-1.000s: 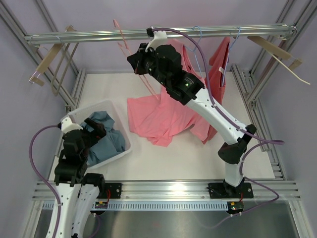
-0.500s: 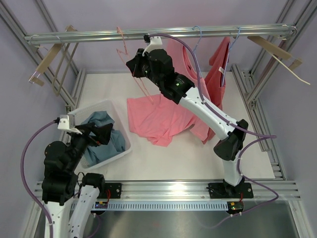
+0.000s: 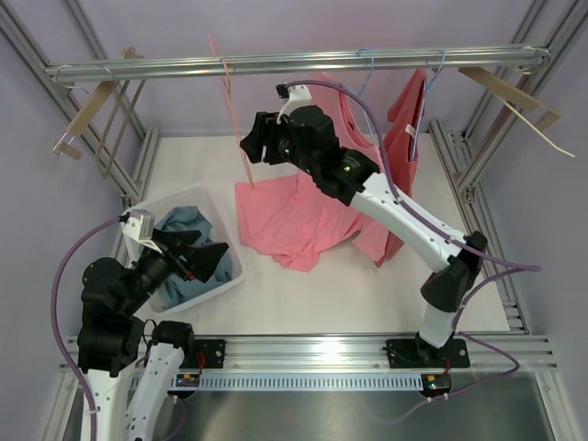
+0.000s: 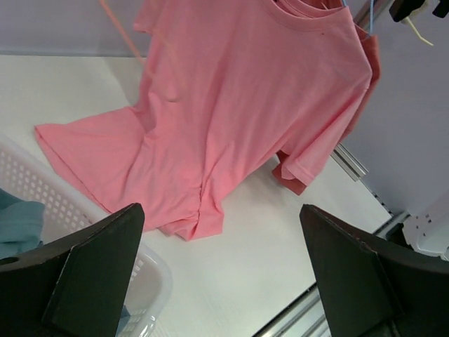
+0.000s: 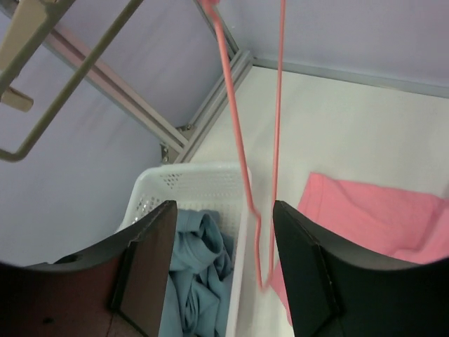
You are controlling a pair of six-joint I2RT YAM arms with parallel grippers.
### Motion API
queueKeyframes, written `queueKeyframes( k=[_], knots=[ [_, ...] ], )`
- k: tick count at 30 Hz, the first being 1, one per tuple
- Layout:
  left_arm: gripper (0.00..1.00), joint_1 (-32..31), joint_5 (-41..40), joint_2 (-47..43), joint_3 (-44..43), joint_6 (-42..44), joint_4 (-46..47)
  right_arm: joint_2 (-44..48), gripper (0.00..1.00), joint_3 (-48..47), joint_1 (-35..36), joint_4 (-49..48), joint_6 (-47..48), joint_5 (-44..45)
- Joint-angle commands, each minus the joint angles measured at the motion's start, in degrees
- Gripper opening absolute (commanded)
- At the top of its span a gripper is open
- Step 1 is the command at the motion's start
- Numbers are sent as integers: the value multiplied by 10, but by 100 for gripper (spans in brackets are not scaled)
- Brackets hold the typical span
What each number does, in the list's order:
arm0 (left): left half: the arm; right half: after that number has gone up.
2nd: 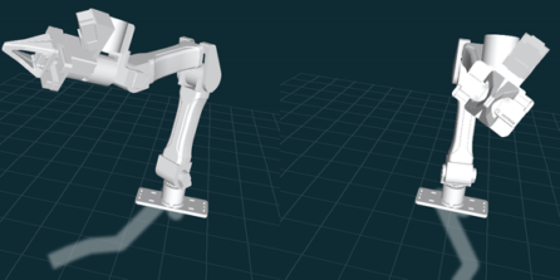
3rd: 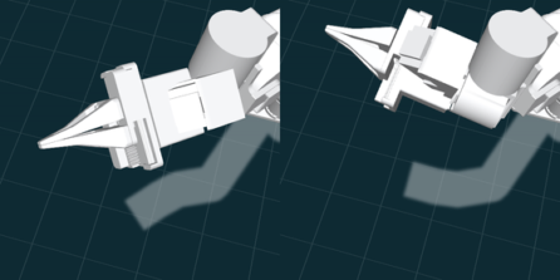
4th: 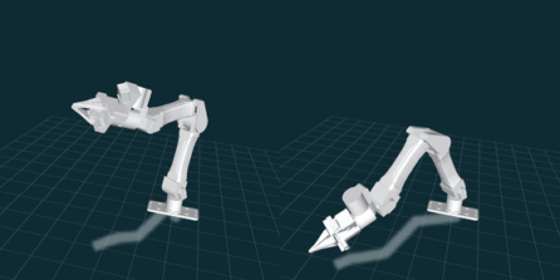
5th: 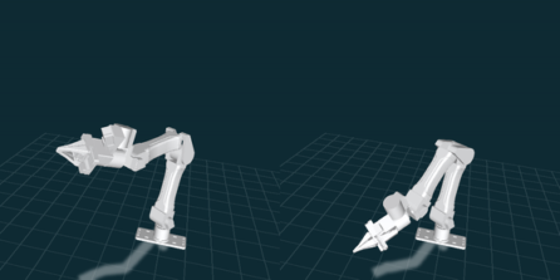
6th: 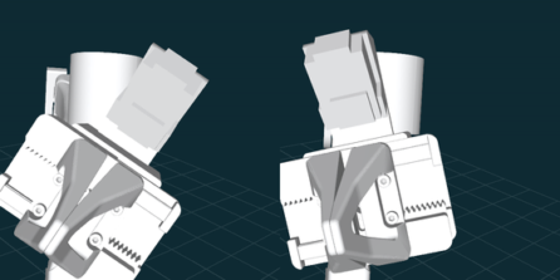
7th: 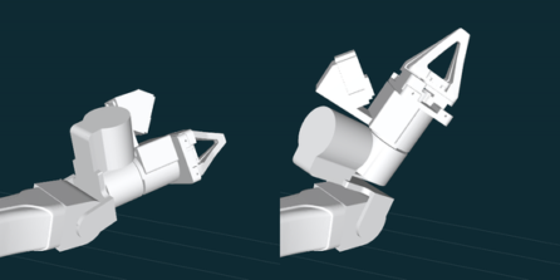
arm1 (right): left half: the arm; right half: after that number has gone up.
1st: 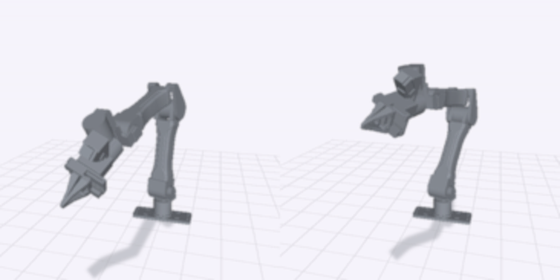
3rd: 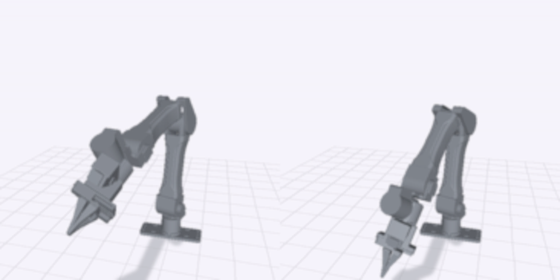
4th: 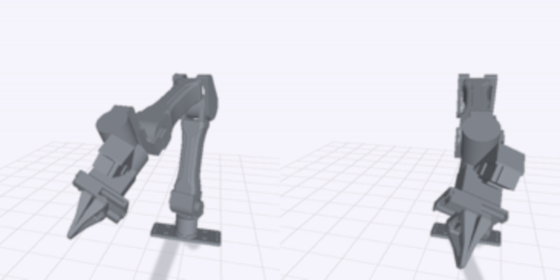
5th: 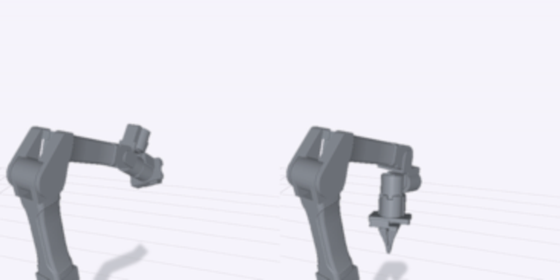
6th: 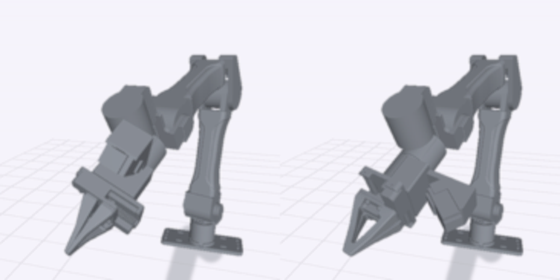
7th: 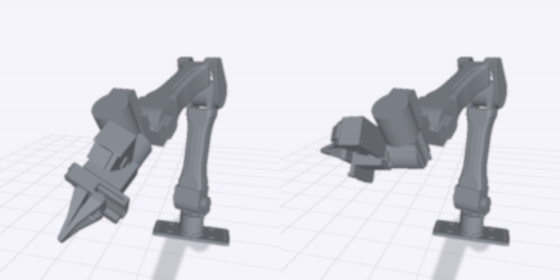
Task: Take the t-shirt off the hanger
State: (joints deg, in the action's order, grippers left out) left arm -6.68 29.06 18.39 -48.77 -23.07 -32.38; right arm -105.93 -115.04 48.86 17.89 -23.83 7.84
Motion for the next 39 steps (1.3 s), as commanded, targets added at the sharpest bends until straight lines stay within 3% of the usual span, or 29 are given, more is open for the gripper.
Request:
queueKeyframes(
  k=[1, 7, 10, 13, 15, 19, 23, 26, 33, 35, 39],
  knots=[
    [99, -2, 64, 8, -14, -50, 38, 123, 65, 39, -4, 19, 49, -21],
    [99, -3, 74, 20, 22, -106, 86, 264, 45, 125, -60, 125, 127, -74],
    [99, -5, 76, 32, 13, -112, 99, 310, 45, 129, -141, 166, 140, -76],
    [99, -7, 70, 36, 0, -113, 99, 303, 48, 84, -212, 285, 173, -95],
    [99, -9, 78, 43, -8, -117, 100, 293, 51, 70, -238, 301, 185, -89],
    [99, -25, 85, 63, -26, -108, 100, 270, 54, 69, -300, 302, 200, -165],
    [99, -57, 58, 90, -23, -97, 107, 234, 53, 54, -307, 302, 206, -214],
    [99, -129, -5, 115, -17, -88, 118, 223, 45, 52, -307, 278, 200, -197],
    [99, -428, -262, 184, -24, -40, 145, 202, 39, 57, -307, 247, 193, -199],
    [99, -487, -300, 198, -26, -31, 156, 197, 38, 59, -307, 239, 190, -198],
    [99, -540, -359, 233, -33, -22, 166, 194, 32, 62, -307, 226, 187, -183]
  ],
)
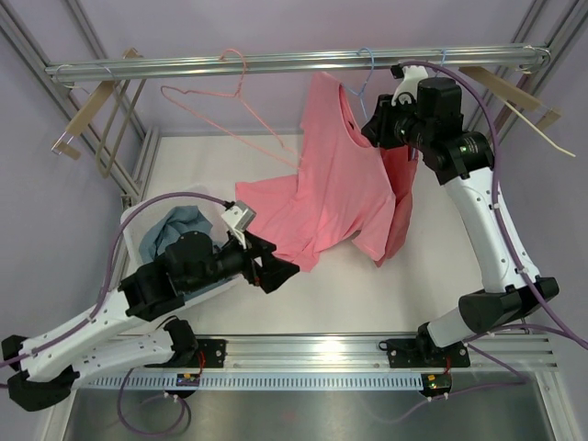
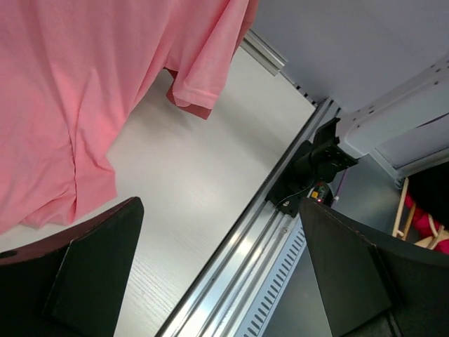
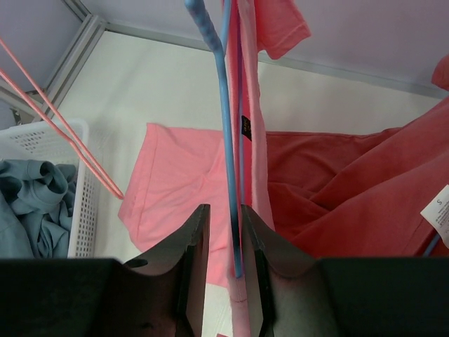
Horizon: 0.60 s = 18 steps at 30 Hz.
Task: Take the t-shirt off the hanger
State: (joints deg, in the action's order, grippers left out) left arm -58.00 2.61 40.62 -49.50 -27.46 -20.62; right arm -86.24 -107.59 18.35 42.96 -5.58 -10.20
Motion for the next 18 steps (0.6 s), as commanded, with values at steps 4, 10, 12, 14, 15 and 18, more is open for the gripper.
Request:
queueKeyframes(
  k=[4, 10, 12, 14, 15, 18],
  knots=[
    [99, -59, -126, 30, -21, 23, 59, -7, 33, -12, -2, -31, 9, 14],
    [99, -84, -147, 30, -16, 21, 61, -12, 24, -7, -2, -43, 11, 13],
    [99, -88, -152, 26, -13, 19, 61, -16, 22, -10, -1, -43, 12, 19],
    [99, -88, -153, 22, -10, 17, 61, -22, 25, -17, -2, -38, 15, 18],
    [99, -88, -154, 17, -7, 17, 61, -25, 25, -20, -2, -36, 15, 18],
    [99, -89, -157, 10, -2, 14, 61, -31, 12, -21, -2, -33, 15, 22]
  ],
)
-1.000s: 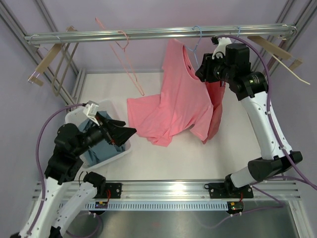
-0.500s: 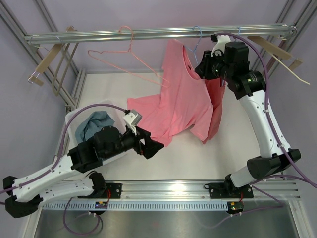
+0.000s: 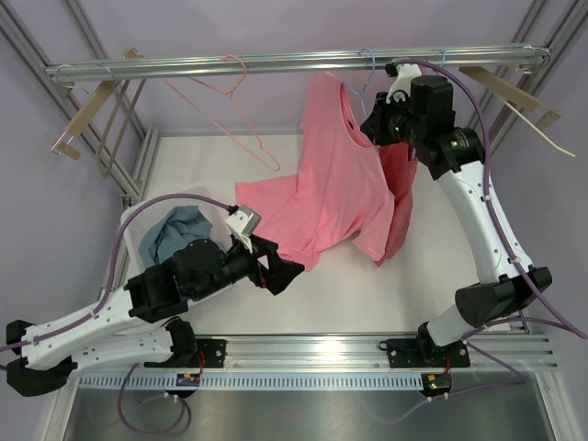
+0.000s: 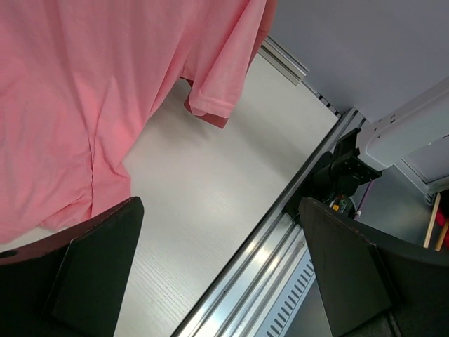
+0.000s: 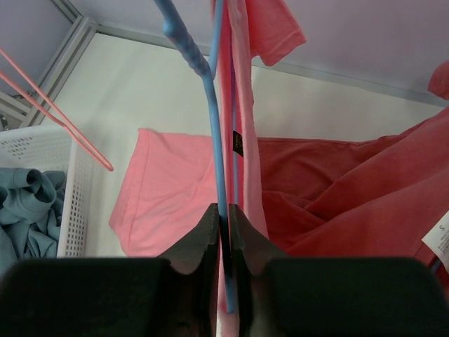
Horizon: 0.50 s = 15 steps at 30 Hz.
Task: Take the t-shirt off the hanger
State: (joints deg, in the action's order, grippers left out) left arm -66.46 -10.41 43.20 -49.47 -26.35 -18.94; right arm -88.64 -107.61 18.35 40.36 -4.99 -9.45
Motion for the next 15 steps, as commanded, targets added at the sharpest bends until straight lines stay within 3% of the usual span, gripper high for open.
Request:
queueKeyframes(
  k=[1, 2, 15],
  knots=[
    [99, -3, -27, -18, 1, 2, 44, -7, 9, -20, -2, -13, 8, 14],
    [99, -4, -27, -20, 2, 2, 44, -7, 0, -17, -2, -15, 7, 13],
    [99, -4, -21, -26, 5, 3, 44, 75, 0, -13, 17, -146, -28, 42]
  ],
)
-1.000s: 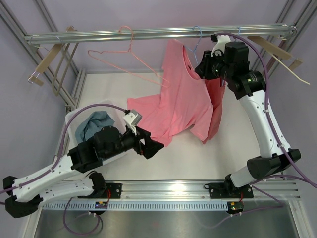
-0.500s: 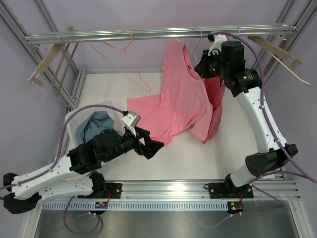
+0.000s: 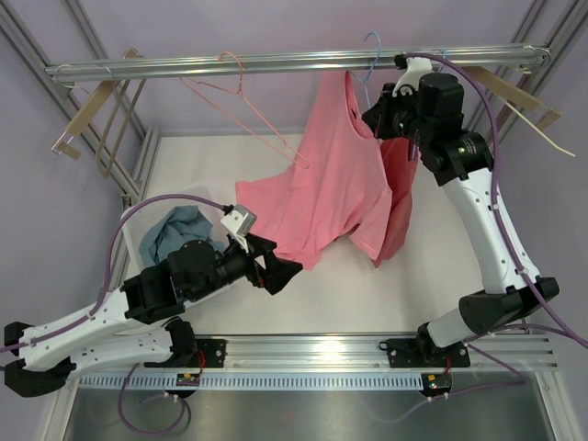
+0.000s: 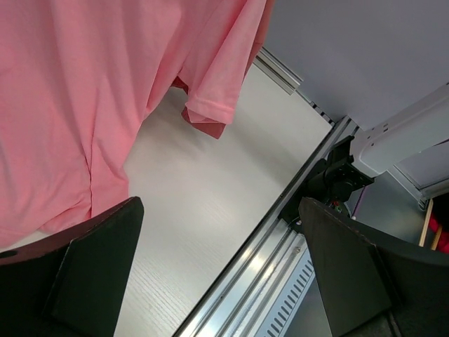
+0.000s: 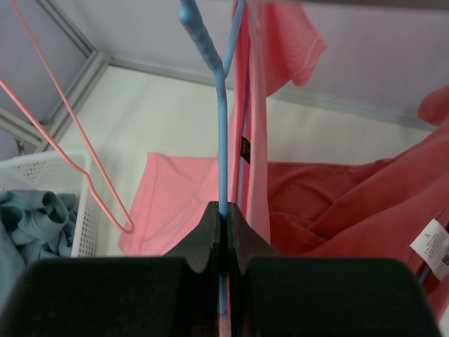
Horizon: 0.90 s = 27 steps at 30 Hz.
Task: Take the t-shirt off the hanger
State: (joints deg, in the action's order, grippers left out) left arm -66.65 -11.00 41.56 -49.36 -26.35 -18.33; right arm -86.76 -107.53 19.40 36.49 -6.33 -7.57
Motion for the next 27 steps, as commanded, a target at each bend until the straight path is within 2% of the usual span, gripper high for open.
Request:
queueKeyframes(
  k=[1, 4, 10, 13, 16, 17, 20, 27],
  knots=[
    [99, -2, -14, -10, 4, 3, 37, 68, 0, -2, 7, -112, -18, 25],
    [99, -4, -8, -10, 4, 2, 38, 93, 0, 34, 9, -130, -26, 31],
    [99, -15, 16, 17, -15, 6, 37, 174, 0, 223, 24, -199, -75, 40],
    [99, -34, 13, 46, -34, 13, 38, 221, 0, 306, 60, -224, -99, 73],
    [99, -70, -19, 79, -49, 24, 37, 264, 0, 360, 102, -235, -120, 152],
    [99, -89, -41, 89, -59, 31, 37, 275, 0, 370, 129, -236, -127, 189],
    [99, -117, -60, 131, -78, 38, 44, 308, 0, 391, 163, -248, -159, 214],
    [99, -156, -67, 211, -118, 52, 113, 331, 0, 362, 246, -253, -168, 284]
  ],
)
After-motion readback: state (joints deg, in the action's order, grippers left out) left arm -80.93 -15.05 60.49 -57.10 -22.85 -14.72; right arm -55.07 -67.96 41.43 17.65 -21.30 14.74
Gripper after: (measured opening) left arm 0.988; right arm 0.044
